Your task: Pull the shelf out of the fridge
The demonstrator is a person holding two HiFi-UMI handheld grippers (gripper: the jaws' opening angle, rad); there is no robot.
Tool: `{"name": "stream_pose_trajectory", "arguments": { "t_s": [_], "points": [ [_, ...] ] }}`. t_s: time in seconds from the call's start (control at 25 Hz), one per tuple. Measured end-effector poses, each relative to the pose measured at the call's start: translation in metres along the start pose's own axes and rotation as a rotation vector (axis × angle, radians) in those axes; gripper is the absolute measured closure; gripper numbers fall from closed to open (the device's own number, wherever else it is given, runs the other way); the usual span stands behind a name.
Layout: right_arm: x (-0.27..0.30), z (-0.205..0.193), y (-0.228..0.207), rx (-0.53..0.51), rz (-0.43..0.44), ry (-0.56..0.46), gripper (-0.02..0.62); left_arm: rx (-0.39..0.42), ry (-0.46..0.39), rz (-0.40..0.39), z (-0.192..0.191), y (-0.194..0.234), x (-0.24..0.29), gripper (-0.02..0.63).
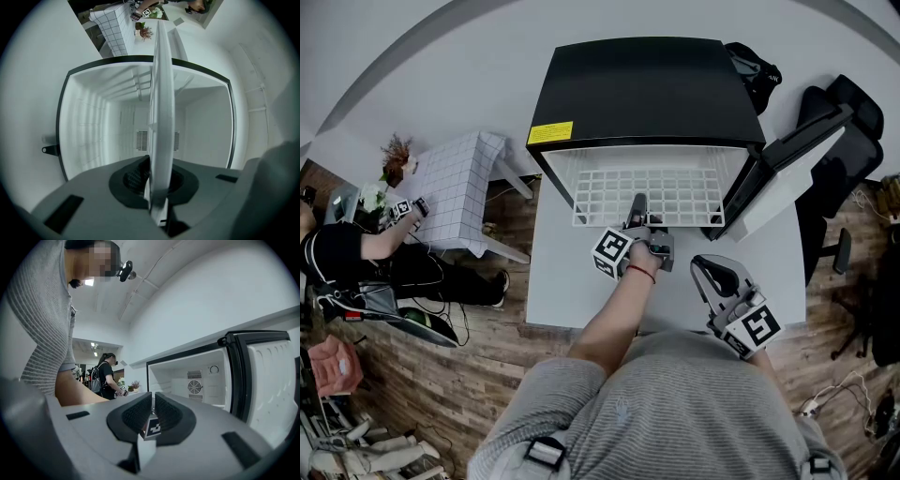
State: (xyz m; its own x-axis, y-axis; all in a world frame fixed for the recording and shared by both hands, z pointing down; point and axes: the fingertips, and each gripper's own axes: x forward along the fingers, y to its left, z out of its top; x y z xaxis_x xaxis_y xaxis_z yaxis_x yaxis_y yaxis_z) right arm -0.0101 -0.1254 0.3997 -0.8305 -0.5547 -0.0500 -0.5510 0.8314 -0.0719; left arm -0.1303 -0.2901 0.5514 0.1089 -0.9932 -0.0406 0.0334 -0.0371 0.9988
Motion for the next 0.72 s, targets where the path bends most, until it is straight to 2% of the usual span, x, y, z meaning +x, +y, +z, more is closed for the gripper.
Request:
{"name": "stream_pose_trajectory", "arguments": {
  "t_s": [0.24,0.52,0.72],
  "points": [
    [-0.003,-0.008,0.0,-0.005,-0.003,0.041,0.581,-0.002,0.001,0.005,-0.003,-0.003,-0.009,0.571],
    [0.001,0.0,0.008,-0.006,0.011,0.003,0.581,-0.006,0.008,0.006,-0.006,-0.005,-0.019,0.571],
    [-0.001,-0.006,0.011,-0.02,0.01,0.034,0.581,-0.007,0.013,0.002,-0.006,-0.005,-0.024,0.571]
  ]
}}
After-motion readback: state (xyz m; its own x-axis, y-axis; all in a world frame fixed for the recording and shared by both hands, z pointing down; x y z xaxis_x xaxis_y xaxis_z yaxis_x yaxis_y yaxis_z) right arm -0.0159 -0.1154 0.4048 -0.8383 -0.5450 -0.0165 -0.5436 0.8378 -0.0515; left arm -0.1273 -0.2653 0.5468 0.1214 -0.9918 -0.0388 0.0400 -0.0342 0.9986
